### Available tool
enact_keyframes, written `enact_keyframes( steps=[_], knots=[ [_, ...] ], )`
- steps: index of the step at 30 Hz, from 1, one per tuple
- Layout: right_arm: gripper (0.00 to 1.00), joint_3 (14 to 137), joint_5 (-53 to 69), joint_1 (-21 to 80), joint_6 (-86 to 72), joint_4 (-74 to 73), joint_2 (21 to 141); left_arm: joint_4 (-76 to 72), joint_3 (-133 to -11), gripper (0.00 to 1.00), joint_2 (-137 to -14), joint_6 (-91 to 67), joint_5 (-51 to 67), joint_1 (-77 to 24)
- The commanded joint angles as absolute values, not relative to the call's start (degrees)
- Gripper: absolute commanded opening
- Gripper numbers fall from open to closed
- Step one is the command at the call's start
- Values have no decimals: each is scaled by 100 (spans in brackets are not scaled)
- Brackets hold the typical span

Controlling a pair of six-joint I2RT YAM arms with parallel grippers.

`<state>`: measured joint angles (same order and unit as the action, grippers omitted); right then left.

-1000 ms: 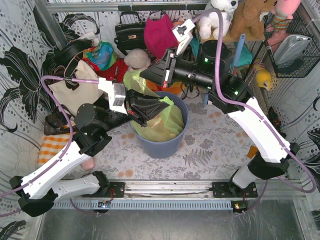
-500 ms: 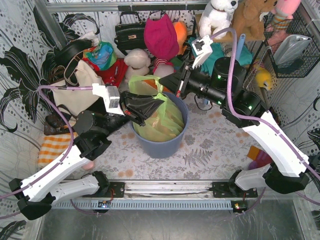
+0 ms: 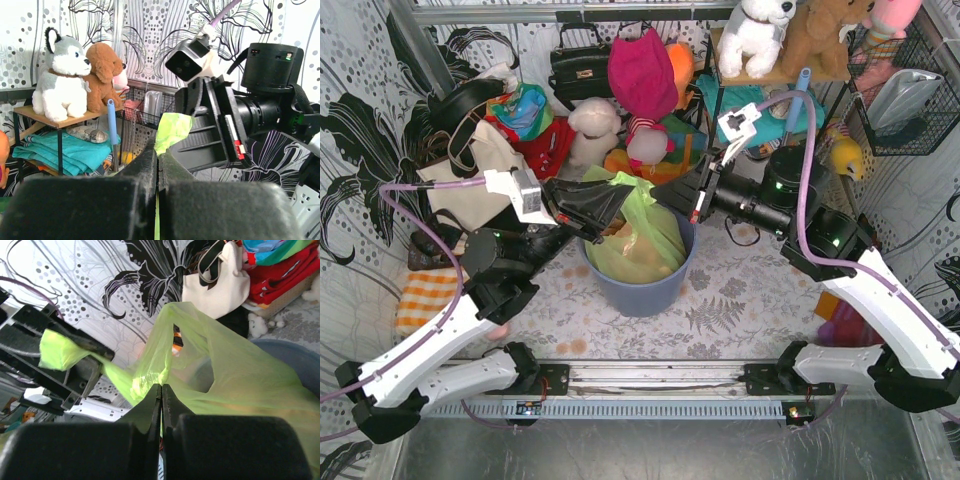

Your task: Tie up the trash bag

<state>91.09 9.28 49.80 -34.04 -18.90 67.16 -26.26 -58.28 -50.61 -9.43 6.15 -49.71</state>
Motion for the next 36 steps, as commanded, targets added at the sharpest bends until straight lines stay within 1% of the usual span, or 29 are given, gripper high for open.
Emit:
enact_keyframes(
  steps=[1, 11, 14, 17, 20, 24, 30, 36],
  knots=[
    [0, 8898, 1432, 4992, -3588, -1418, 6468, -2977, -5943, 0, -5094, -958, 388, -4947],
    [0, 8485, 2458, 4999, -3903, -960, 6310, -2935, -6054, 0, -5202, -950, 194, -4940],
    [0, 8306, 2566, 5026, -4003, -823, 6342, -2902, -6091, 0, -5237, -940, 193, -4944],
    [0, 8173, 2324, 5193, -4017, -773, 6346, -2874, -6122, 0, -5271, -932, 202, -4942],
    [0, 8047, 1843, 5424, -4034, -760, 6339, -2852, -6137, 0, -5308, -932, 217, -4940],
    [0, 7884, 886, 5796, -3954, -678, 6263, -2822, -6144, 0, -5355, -938, 234, -4940],
    [0, 7904, -904, 6640, -3560, -670, 6421, -2737, -6144, 0, -5375, -949, 272, -4947],
    [0, 8182, -3038, 7625, -3030, -558, 6938, -2664, -6157, 0, -5370, -932, 277, -4946]
  ],
)
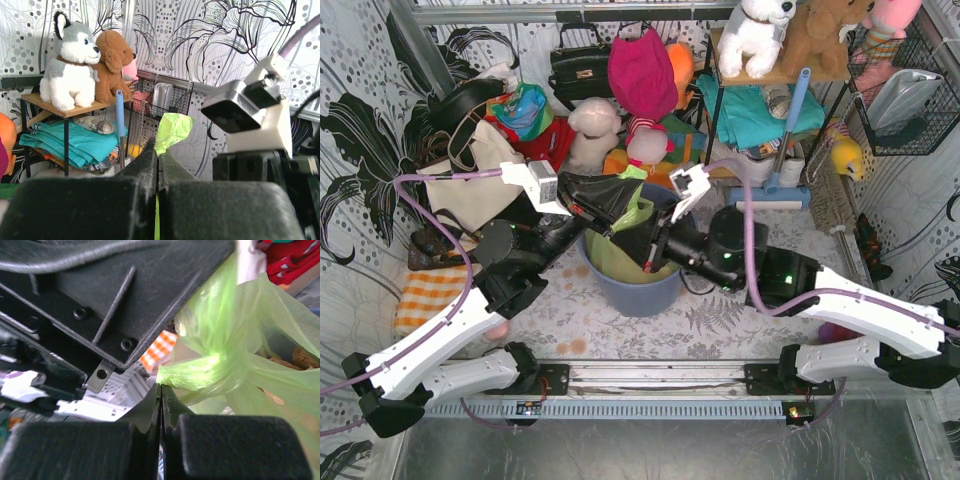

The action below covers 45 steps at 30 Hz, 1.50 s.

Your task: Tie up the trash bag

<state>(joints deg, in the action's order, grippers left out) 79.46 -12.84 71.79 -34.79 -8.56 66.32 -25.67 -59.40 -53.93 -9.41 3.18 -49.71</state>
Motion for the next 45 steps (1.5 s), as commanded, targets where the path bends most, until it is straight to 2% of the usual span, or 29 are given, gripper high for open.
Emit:
enact_keyframes(
  steps=[1, 7, 27, 37, 45],
  knots=[
    [0, 8190, -3343, 7730, -2973, -501, 7010, -2656, -6158, 0, -5370, -932, 287, -4945],
    [0, 8067, -4490, 8050, -2753, -144, 7149, -2566, -6162, 0, -5310, -932, 334, -4948],
    [0, 7661, -5270, 8112, -2880, -199, 7099, -2407, -6124, 0, -5153, -940, 378, -4943],
    [0, 7429, -5548, 8130, -2469, 486, 7236, -2193, -6261, 2, -5234, -949, 510, -4948],
    [0, 6984, -5747, 8227, -1909, 2003, 7452, -2116, -6391, 3, -5378, -1002, 624, -4945]
  ],
)
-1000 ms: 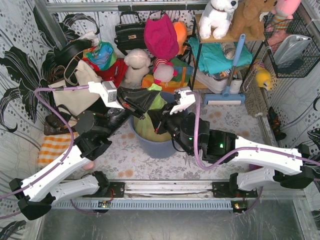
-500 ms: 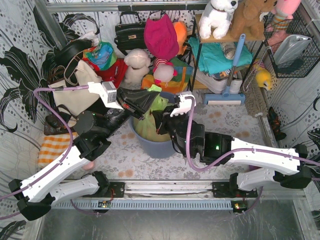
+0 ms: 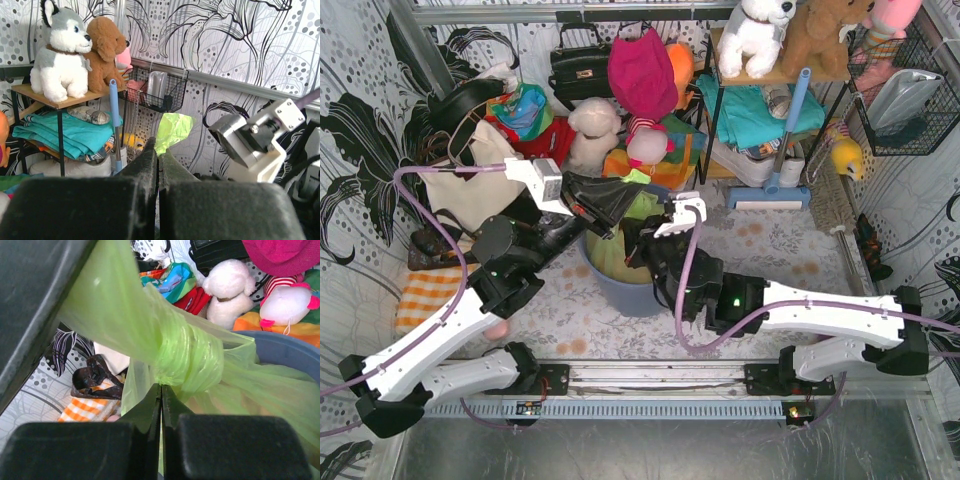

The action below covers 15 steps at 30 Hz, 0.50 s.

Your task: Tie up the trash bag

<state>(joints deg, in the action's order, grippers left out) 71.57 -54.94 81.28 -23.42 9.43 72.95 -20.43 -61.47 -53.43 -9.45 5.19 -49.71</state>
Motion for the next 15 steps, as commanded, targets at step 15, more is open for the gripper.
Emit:
enact_keyframes(
  steps=[15],
  knots=[
    [0, 6309, -6828, 8340, 1762, 7197, 8609, -2040, -6400, 3, -5362, -1045, 707, -4942]
  ],
)
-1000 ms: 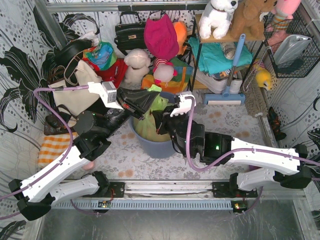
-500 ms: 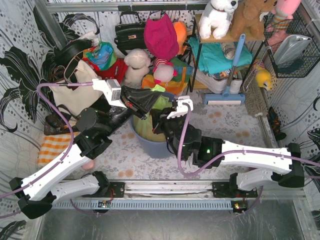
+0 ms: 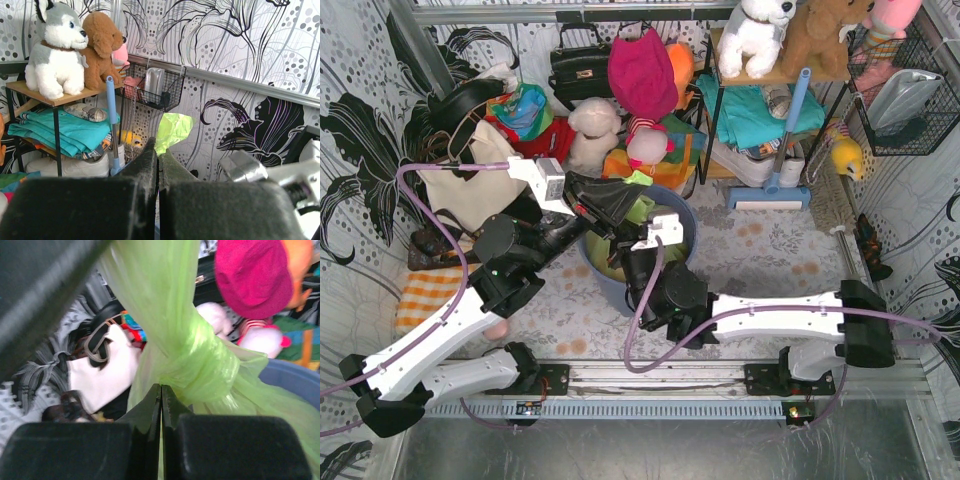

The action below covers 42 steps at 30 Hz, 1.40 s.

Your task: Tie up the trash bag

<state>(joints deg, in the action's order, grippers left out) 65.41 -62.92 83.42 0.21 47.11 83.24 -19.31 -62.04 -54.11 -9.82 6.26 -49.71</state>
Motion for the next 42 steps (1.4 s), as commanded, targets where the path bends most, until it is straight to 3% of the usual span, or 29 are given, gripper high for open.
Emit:
enact_keyframes(
  steps=[1, 7, 13, 16, 18, 22, 32, 37, 42],
  knots=[
    [0, 6314, -6882, 8313, 2013, 7462, 8680, -2039, -6399, 3, -5361, -1046, 709, -4941],
    [0, 6267, -6934, 8123, 1956, 7291, 8629, -1929, -6470, 3, -5373, -1020, 716, -4946],
    [0, 6072, -6396, 7683, -250, 4971, 7957, -1924, -6427, 7, -5319, -1046, 653, -4947],
    [0, 6036, -5815, 7520, -679, 4514, 7807, -1910, -6447, 12, -5312, -1034, 637, -4943],
    [0, 5969, -5693, 7506, -535, 4757, 7820, -1890, -6443, 18, -5292, -1020, 613, -4945],
    [0, 5925, -5555, 7472, -337, 5195, 7876, -1790, -6439, 39, -5229, -938, 521, -4940],
    [0, 5970, -5565, 7401, -176, 5438, 7957, -1065, -6524, 62, -4683, -723, -1712, -4939],
    [0, 5963, -5730, 7401, -48, 5516, 7915, -405, -6619, 63, -4721, -903, -2495, -4935],
    [0, 5935, -5783, 7400, 5, 5529, 7846, 255, -6618, 59, -4775, -1144, -1439, -4922]
  ],
)
